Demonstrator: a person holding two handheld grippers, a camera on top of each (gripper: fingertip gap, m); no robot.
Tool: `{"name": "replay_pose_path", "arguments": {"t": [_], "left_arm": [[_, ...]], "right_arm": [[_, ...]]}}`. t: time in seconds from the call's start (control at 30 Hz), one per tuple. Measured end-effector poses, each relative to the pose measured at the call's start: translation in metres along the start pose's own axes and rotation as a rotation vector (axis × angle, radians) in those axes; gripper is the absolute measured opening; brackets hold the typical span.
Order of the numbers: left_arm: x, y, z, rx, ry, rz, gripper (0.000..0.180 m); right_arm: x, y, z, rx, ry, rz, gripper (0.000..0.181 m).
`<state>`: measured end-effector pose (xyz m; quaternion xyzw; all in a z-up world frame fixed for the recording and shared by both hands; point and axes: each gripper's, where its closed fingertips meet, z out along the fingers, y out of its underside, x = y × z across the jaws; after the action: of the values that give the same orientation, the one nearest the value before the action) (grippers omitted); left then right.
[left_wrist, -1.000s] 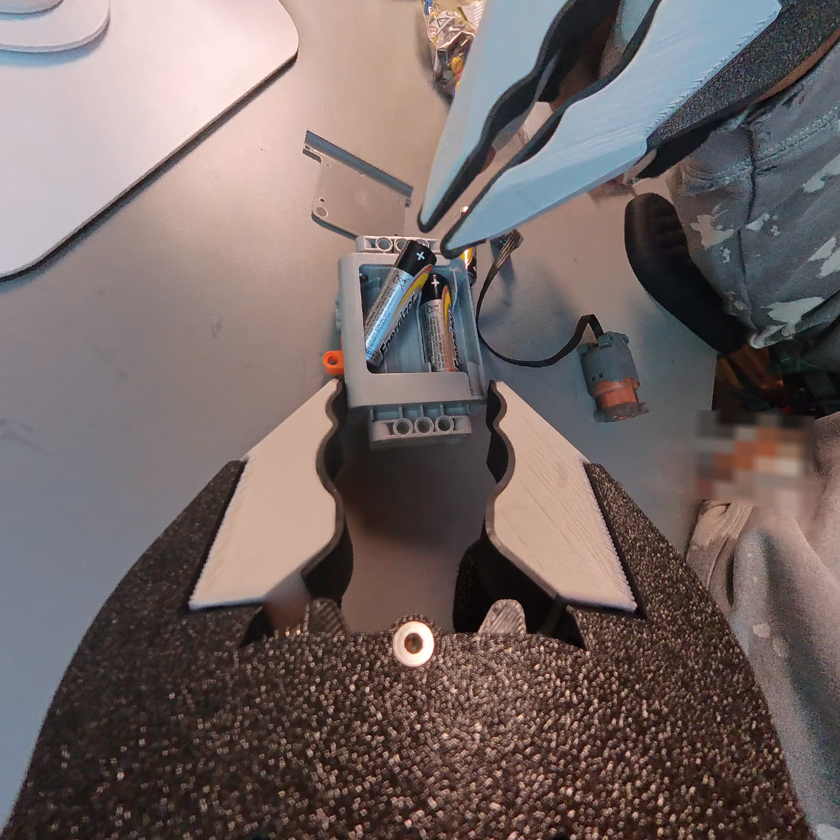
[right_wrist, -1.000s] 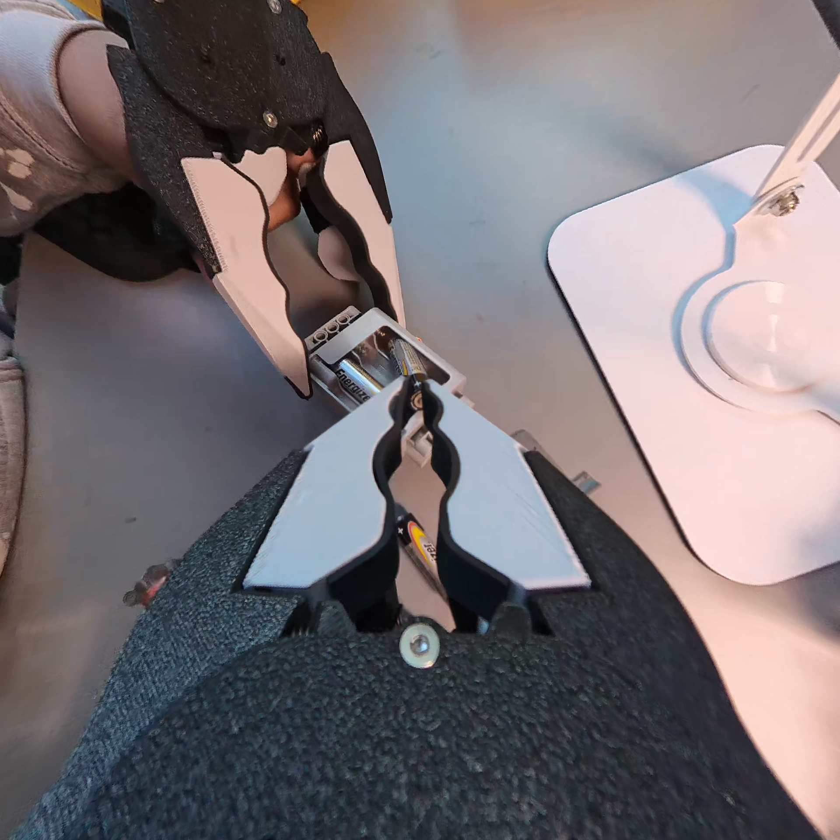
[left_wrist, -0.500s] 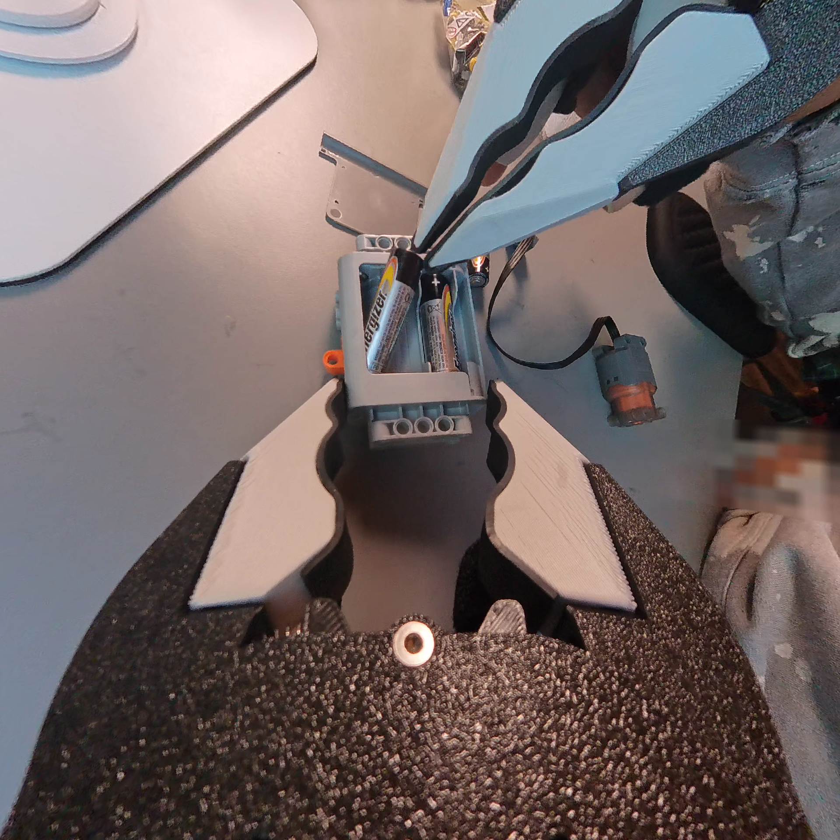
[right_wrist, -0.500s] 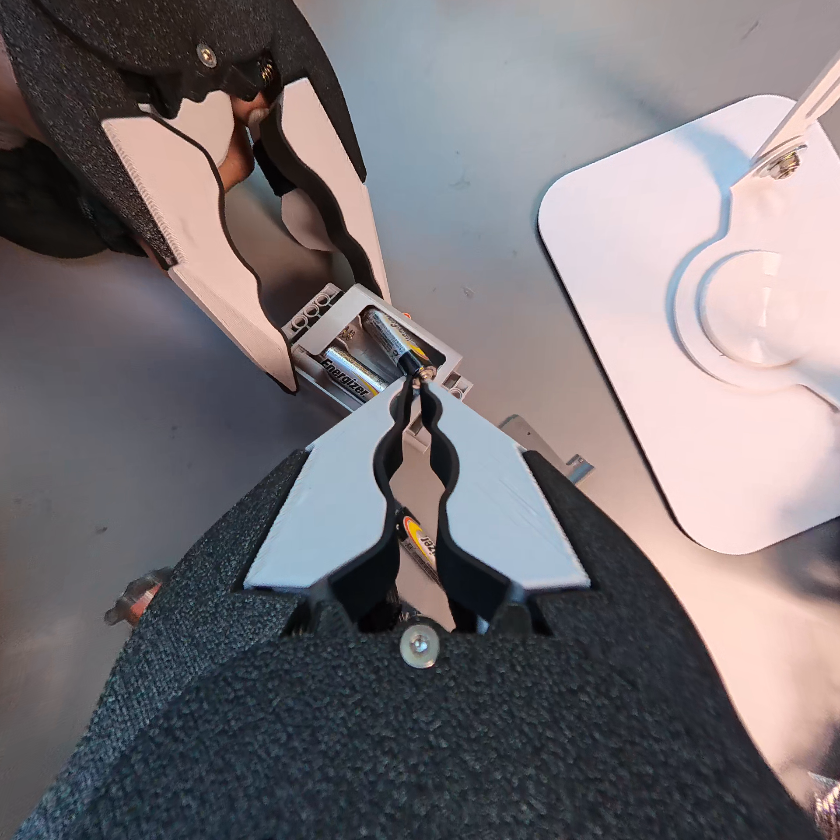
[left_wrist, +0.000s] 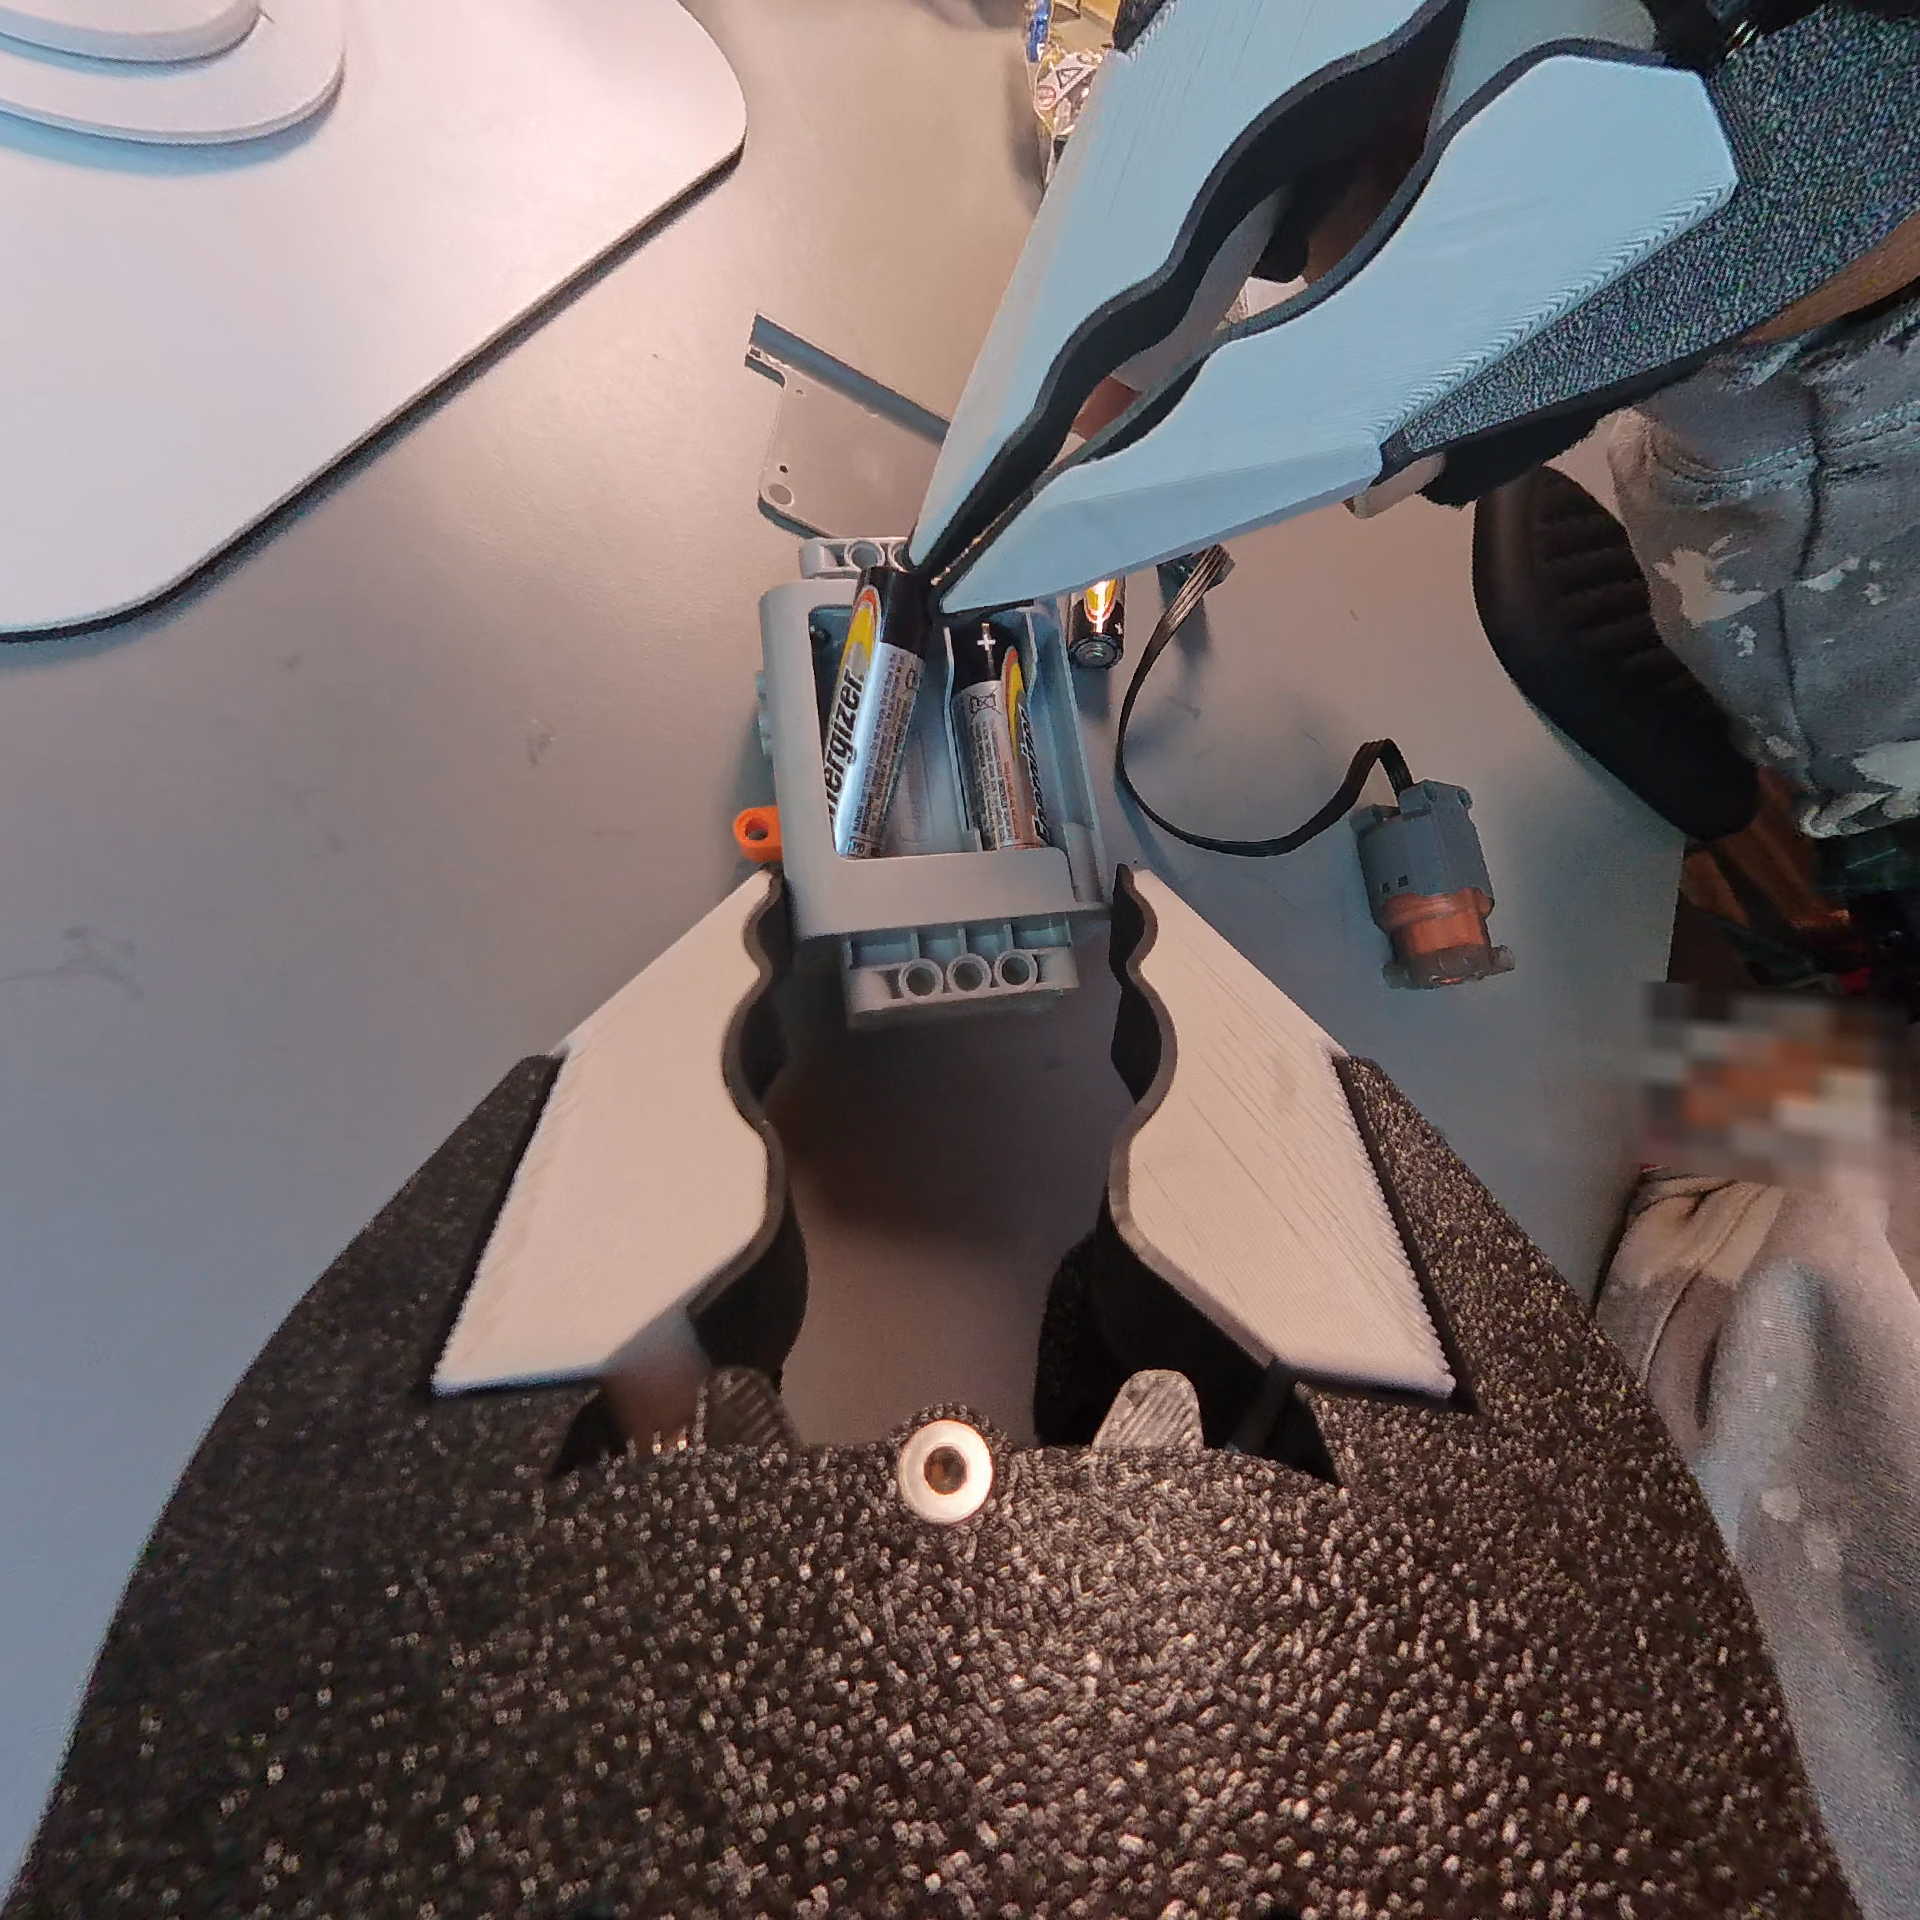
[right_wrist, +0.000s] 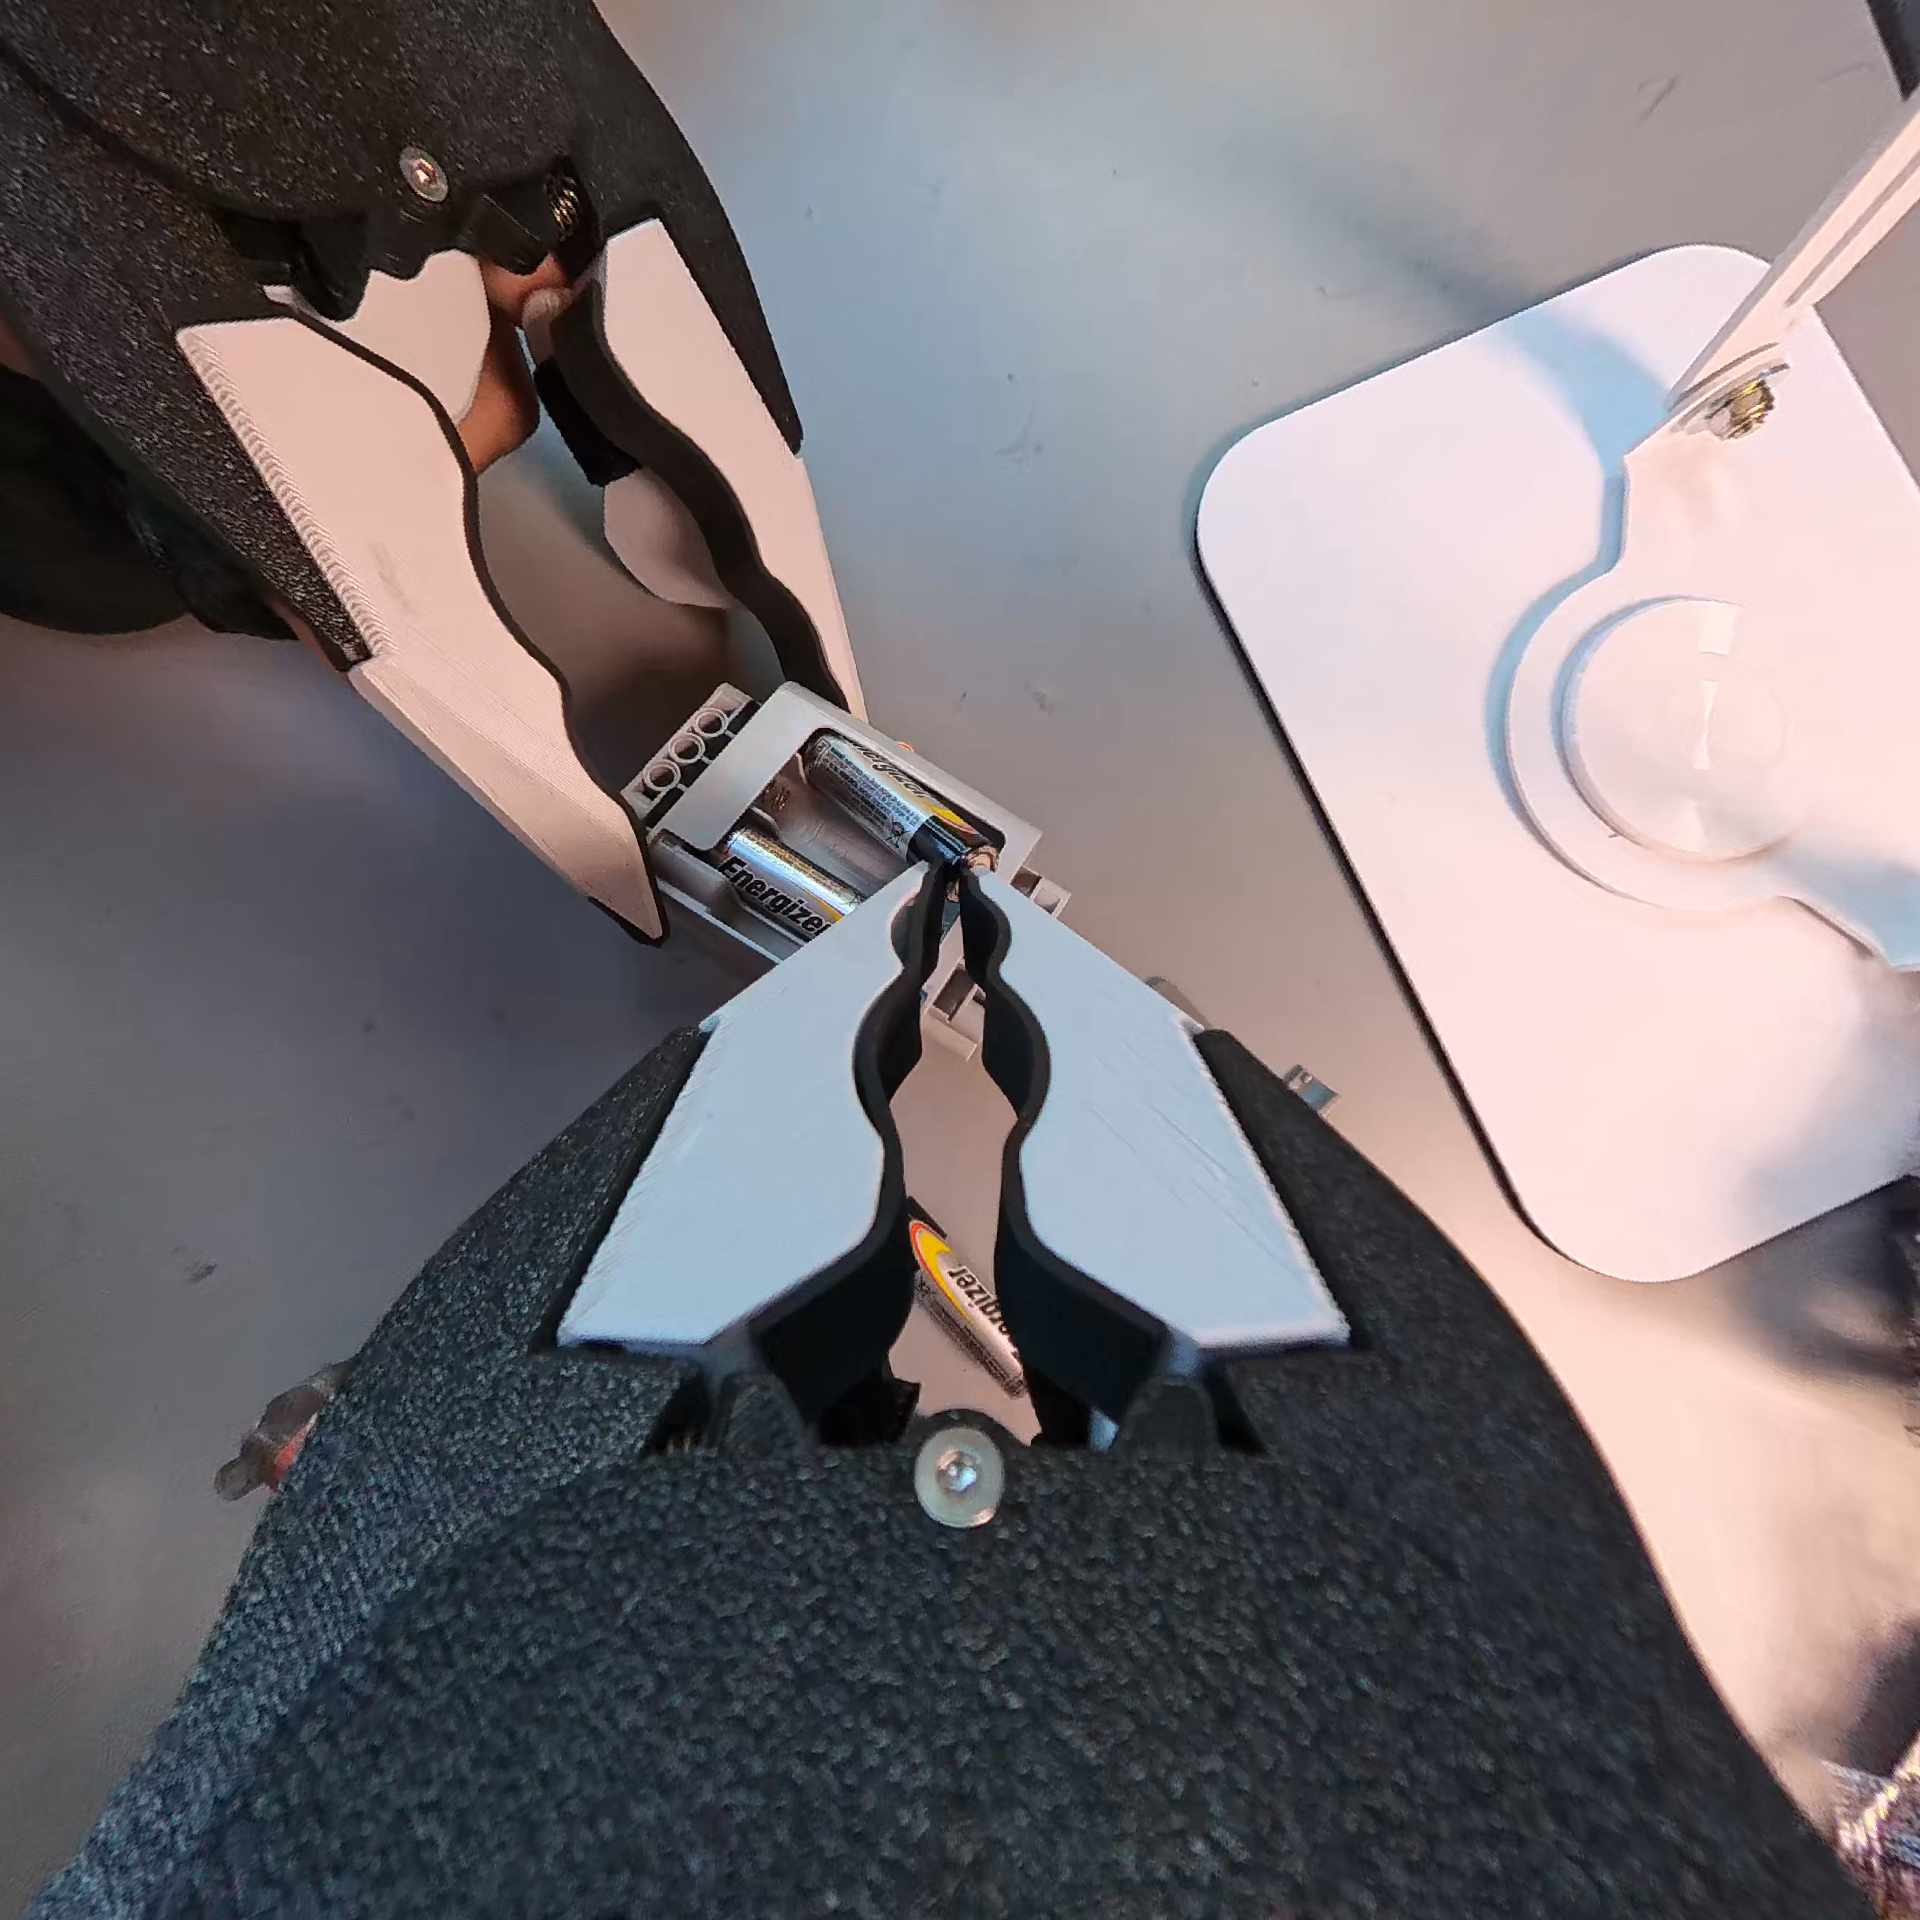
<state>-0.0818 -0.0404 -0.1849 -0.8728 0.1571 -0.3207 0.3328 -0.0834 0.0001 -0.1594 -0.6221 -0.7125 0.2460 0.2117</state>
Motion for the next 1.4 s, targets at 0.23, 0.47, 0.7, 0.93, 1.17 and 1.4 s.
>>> {"name": "replay_pose_path", "arguments": {"t": [0.23, 0.47, 0.7, 0.93, 1.17, 1.4], "left_arm": [[0.000, 0.001, 0.001, -0.012, -0.057, 0.053, 0.059], [-0.001, 0.002, 0.003, -0.010, -0.100, 0.064, 0.059], [-0.003, 0.001, 0.003, -0.006, -0.118, 0.071, 0.059], [-0.002, 0.002, 0.004, -0.014, -0.129, 0.107, 0.059], [-0.003, 0.003, 0.004, -0.025, -0.166, 0.150, 0.059], [-0.002, 0.005, 0.005, -0.039, -0.187, 0.207, 0.059]], "right_arm": [[-0.002, 0.001, 0.000, 0.023, -0.074, 0.039, 0.001], [-0.002, 0.003, -0.001, 0.090, 0.040, 0.114, 0.001], [-0.003, 0.004, -0.002, 0.201, 0.150, 0.134, 0.003], [-0.001, 0.003, -0.001, 0.171, 0.141, 0.062, 0.002], [-0.002, 0.003, 0.001, 0.149, 0.094, 0.006, 0.002], [-0.003, 0.007, 0.011, 0.123, 0.090, -0.046, 0.001]]}}
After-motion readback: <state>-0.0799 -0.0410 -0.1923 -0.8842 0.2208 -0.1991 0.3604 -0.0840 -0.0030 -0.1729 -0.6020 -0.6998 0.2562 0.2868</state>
